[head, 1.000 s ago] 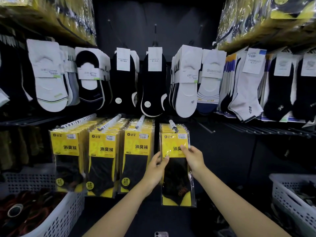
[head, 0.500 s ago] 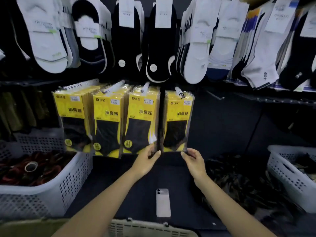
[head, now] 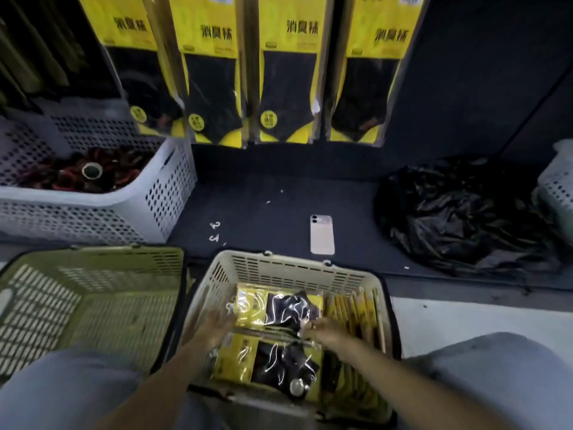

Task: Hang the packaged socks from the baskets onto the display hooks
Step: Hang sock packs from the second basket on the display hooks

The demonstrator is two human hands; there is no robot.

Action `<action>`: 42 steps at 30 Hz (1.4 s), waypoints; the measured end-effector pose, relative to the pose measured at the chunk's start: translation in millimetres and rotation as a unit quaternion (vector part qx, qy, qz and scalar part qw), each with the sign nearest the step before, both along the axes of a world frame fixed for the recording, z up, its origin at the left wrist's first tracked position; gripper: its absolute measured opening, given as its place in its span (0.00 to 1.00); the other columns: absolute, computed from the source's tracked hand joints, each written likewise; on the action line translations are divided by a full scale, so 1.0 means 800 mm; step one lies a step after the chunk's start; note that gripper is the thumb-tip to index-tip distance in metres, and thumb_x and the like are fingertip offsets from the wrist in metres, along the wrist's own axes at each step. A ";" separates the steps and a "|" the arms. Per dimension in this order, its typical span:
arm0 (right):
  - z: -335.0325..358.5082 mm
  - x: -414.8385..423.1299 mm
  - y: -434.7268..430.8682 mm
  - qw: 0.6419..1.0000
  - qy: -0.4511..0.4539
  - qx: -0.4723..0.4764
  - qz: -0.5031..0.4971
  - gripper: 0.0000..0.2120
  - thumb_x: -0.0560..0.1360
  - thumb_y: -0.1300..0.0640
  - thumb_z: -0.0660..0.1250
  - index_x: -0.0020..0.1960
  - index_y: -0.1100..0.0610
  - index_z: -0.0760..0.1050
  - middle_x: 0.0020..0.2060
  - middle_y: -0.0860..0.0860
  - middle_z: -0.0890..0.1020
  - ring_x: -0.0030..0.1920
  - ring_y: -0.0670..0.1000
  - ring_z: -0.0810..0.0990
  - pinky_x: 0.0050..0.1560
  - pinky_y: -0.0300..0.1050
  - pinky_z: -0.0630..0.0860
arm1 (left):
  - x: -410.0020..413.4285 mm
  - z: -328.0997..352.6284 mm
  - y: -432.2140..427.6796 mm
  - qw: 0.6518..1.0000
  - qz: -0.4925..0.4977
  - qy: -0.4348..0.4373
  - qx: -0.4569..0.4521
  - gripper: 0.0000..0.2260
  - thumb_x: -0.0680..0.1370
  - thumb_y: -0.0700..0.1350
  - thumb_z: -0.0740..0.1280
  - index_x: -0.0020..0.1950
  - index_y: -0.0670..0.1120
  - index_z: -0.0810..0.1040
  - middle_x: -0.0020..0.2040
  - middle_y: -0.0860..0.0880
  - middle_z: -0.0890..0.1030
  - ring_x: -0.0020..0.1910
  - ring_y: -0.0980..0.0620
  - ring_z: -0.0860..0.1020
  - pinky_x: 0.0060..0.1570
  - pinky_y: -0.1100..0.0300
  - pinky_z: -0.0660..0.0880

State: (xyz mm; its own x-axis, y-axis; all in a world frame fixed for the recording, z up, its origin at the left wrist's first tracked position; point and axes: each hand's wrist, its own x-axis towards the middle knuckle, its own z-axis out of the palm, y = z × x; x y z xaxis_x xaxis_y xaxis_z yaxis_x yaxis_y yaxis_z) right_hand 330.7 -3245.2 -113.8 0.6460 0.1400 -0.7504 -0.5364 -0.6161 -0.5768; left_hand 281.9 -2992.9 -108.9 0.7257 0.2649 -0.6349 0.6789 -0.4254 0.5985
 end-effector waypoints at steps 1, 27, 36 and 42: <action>-0.007 -0.008 -0.001 1.000 0.010 -0.026 0.012 0.23 0.73 0.49 0.72 0.62 0.60 0.73 0.62 0.54 0.74 0.61 0.52 0.74 0.56 0.40 0.71 | -0.006 -0.009 0.001 1.000 0.019 0.016 0.002 0.10 0.80 0.41 0.63 0.38 0.43 0.74 0.39 0.44 0.74 0.34 0.55 0.74 0.33 0.67 0.74; 0.018 -0.027 0.021 0.972 0.019 0.143 -0.186 0.15 0.67 0.49 0.76 0.51 0.52 0.79 0.48 0.49 0.84 0.46 0.46 0.81 0.41 0.39 0.72 | -0.011 -0.042 -0.022 0.995 0.067 -0.033 -0.058 0.29 0.77 0.52 0.66 0.75 0.50 0.60 0.73 0.44 0.65 0.70 0.42 0.66 0.65 0.49 0.67; 0.116 0.028 -0.005 0.904 -0.073 0.312 -0.283 0.36 0.55 0.46 0.82 0.60 0.57 0.79 0.53 0.56 0.84 0.53 0.55 0.83 0.59 0.53 0.77 | 0.045 0.079 -0.051 0.908 0.319 -0.107 -0.251 0.48 0.63 0.60 0.76 0.76 0.44 0.57 0.69 0.43 0.71 0.66 0.43 0.71 0.65 0.45 0.68; 0.155 0.037 -0.006 0.877 -0.095 0.405 -0.241 0.25 0.61 0.47 0.78 0.55 0.56 0.82 0.54 0.58 0.84 0.53 0.57 0.83 0.54 0.53 0.80 | 0.074 0.160 -0.075 0.809 0.260 -0.243 -0.467 0.21 0.70 0.50 0.72 0.61 0.50 0.75 0.55 0.46 0.83 0.54 0.48 0.81 0.50 0.53 0.78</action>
State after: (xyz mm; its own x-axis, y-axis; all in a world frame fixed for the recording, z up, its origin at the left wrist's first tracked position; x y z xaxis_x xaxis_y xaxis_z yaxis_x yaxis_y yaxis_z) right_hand 359.9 -3250.3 10.4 0.8795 0.2532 -0.4029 -0.4682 0.3094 -0.8277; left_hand 341.1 -3052.7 19.4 0.8947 0.1839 -0.4071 0.2083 0.6346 0.7443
